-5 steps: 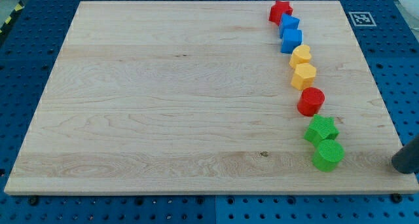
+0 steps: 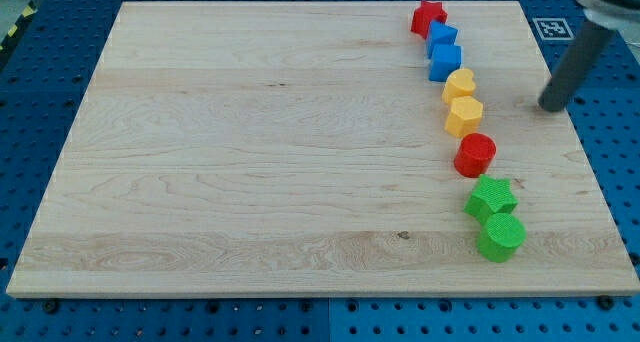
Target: Move the blue cube towards left
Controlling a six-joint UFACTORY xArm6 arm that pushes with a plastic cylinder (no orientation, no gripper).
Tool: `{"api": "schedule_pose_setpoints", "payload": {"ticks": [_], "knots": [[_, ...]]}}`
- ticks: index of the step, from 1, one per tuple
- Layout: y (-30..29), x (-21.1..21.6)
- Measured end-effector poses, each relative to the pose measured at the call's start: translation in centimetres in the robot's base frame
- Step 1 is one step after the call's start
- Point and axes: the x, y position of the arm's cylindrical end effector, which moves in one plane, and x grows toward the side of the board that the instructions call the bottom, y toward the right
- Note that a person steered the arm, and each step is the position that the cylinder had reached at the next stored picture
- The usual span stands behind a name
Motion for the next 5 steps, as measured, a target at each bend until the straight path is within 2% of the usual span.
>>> {"api": "schedule_pose_setpoints", "payload": {"ticks": [1, 2, 5], "knots": [[-2.3, -3.6], [-4.1, -3.8], [-16.9, -6.2]]}}
